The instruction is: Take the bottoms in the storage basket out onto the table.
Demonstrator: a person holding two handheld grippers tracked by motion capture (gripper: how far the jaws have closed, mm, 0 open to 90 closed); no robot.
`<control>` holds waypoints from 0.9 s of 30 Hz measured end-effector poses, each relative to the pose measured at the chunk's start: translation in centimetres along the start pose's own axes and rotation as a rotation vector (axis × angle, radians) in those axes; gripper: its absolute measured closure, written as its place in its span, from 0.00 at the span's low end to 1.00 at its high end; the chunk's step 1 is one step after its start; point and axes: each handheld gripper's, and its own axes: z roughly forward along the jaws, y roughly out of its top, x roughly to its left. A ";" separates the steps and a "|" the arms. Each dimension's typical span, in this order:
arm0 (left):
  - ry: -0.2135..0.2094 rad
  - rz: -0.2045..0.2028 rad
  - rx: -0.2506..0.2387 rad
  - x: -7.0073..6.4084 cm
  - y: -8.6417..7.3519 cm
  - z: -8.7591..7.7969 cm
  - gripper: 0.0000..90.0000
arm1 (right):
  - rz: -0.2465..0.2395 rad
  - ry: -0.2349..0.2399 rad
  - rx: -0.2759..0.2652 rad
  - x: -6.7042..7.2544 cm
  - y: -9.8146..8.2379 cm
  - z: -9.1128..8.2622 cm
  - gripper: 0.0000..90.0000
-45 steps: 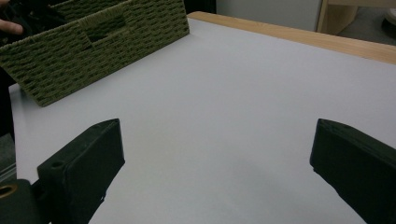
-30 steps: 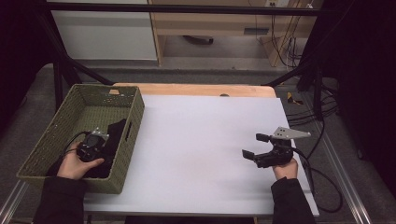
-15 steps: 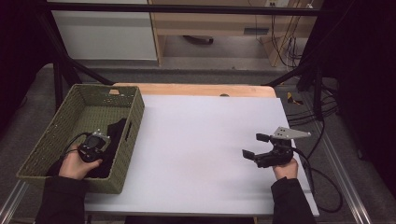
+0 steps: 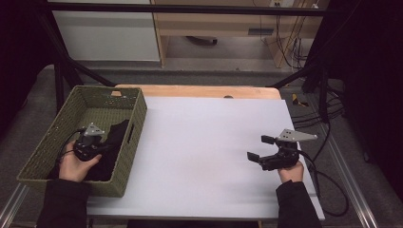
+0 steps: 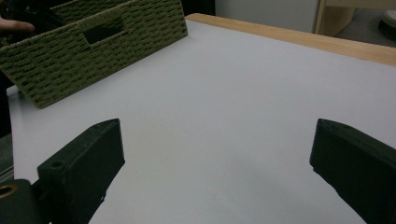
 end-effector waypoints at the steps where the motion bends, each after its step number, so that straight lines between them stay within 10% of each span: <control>1: -0.008 -0.013 0.010 0.1 -0.1 0.2 0.89 | 0.000 0.000 0.000 0.0 0.0 0.0 0.04; 4: -0.038 -0.068 0.008 0.3 -0.2 0.1 0.80 | 0.000 0.003 0.003 0.0 0.0 0.0 0.04; 9: -0.062 -0.090 -0.002 0.5 -0.5 -0.2 0.33 | -0.003 0.002 -0.001 0.0 0.0 -0.1 0.04; 15: -0.055 -0.108 0.109 0.4 -1.0 0.4 0.15 | 0.002 0.004 0.005 0.0 0.0 0.0 0.04; 27: -0.068 -0.064 0.253 -0.3 -1.1 1.7 0.22 | 0.002 0.005 0.008 0.0 0.0 0.1 0.04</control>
